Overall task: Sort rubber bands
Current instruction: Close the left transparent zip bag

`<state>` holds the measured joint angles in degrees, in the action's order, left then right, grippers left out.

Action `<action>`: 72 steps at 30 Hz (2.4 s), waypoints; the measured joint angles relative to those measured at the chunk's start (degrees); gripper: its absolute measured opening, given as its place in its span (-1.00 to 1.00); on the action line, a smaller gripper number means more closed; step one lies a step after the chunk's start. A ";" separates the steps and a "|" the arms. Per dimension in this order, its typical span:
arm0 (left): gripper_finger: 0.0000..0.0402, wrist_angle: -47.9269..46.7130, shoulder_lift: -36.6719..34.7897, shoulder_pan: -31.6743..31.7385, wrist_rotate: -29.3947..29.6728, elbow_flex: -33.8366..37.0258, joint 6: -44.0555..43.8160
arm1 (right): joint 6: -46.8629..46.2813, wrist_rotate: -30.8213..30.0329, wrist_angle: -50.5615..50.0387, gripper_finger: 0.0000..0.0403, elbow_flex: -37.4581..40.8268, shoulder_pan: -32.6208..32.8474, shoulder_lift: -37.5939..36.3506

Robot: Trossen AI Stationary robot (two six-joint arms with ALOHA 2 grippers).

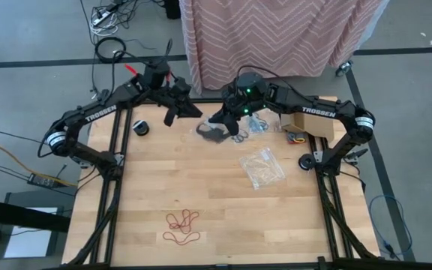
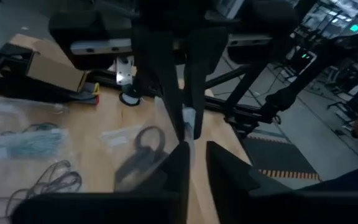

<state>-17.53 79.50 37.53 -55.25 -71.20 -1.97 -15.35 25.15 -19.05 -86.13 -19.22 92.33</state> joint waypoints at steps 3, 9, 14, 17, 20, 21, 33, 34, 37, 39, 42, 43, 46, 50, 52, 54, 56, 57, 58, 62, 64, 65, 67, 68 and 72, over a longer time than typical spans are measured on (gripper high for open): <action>-0.53 -0.78 0.05 -0.68 2.18 0.02 0.00 | -0.02 0.00 0.10 -0.98 0.00 0.00 0.02; -0.21 0.11 1.42 -2.64 4.15 0.04 -1.34 | -0.02 -0.04 0.20 -0.98 0.00 0.00 0.07; -0.09 2.83 1.97 -3.96 4.99 0.07 -1.69 | -0.09 -0.07 0.14 -0.98 0.00 0.03 0.09; -0.11 4.59 1.92 -4.28 6.88 0.07 -2.68 | -0.09 -0.08 0.13 -0.98 0.00 0.09 0.09; -0.30 4.57 1.92 -4.27 6.40 0.07 -2.75 | -0.11 -0.11 0.13 -0.99 0.00 0.09 0.09; -0.41 4.33 1.92 -4.26 5.66 0.07 -2.55 | -0.11 -0.20 0.13 -0.99 0.00 0.09 0.09; -0.98 2.81 1.90 -4.21 5.18 0.07 -0.18 | -0.15 -0.24 0.21 -0.99 -0.02 0.09 0.11; -0.98 2.81 1.86 -4.16 5.30 0.07 -0.16 | -0.15 -0.24 0.14 -0.99 -0.02 0.09 0.11; -0.99 2.81 1.62 -3.35 5.47 0.07 -0.15 | -0.15 -0.38 -0.09 -0.99 -0.03 0.09 0.11; -0.99 2.87 1.28 -2.61 5.59 0.07 -0.02 | -0.14 -0.71 -0.18 -0.99 -0.13 0.07 0.15; -0.99 2.90 0.63 -1.62 5.61 0.07 0.04 | -0.12 -0.88 -0.30 -1.00 -0.17 0.07 0.17; -0.99 2.90 0.36 -1.34 5.59 0.07 0.04 | -0.07 -0.90 -0.23 -1.00 -0.21 0.07 0.20; -1.00 2.73 -0.28 -0.60 5.52 0.08 0.04 | -0.02 -0.81 -0.78 -0.99 -0.24 0.07 0.20; -1.00 2.50 -0.98 0.19 5.43 0.10 0.04 | 0.00 -0.80 -0.65 -0.98 -0.24 0.04 0.20; -1.00 2.18 -1.21 0.54 5.28 0.11 0.04 | 0.00 -0.79 -0.68 -0.98 -0.24 0.04 0.20; -1.00 1.43 -1.73 0.88 5.30 0.11 0.26 | 0.00 -0.72 -0.61 -0.98 -0.24 0.04 0.20; -1.00 0.57 -2.20 1.20 5.24 0.13 0.41 | 0.00 -0.64 -0.50 -0.99 -0.24 0.06 0.20; -1.00 0.10 -2.32 1.32 5.08 0.13 0.64 | 0.02 -0.49 -0.52 -0.99 -0.24 0.09 0.20; -1.00 -0.48 -2.41 1.38 4.98 0.13 1.15 | 0.07 -0.19 -0.45 -0.99 -0.18 0.09 0.20; -1.00 -1.60 -2.60 1.43 3.49 0.11 1.74 | 1.82 2.48 2.62 -0.97 0.04 0.13 0.20; -1.00 -1.56 -2.56 1.00 3.62 0.07 1.76 | 1.90 2.89 3.59 -0.89 0.04 0.20 0.15; -1.00 -1.57 -2.52 0.97 4.24 0.06 1.77 | 1.52 2.85 3.75 -0.85 0.04 0.19 0.15; -1.00 -1.63 -2.39 0.86 4.60 0.07 1.87 | 0.70 2.86 3.59 -0.74 0.09 -0.13 0.17; -1.00 -1.67 -2.36 0.83 4.59 0.07 1.89 | 0.43 2.79 3.90 -0.69 0.09 -0.28 0.21; -1.00 -1.67 -2.33 0.63 4.52 0.07 1.96 | -0.77 1.49 4.93 -0.51 0.09 -0.97 0.24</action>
<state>-19.20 77.18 38.17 -50.74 -71.13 -0.01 -16.13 26.63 -14.12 -86.04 -20.19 92.58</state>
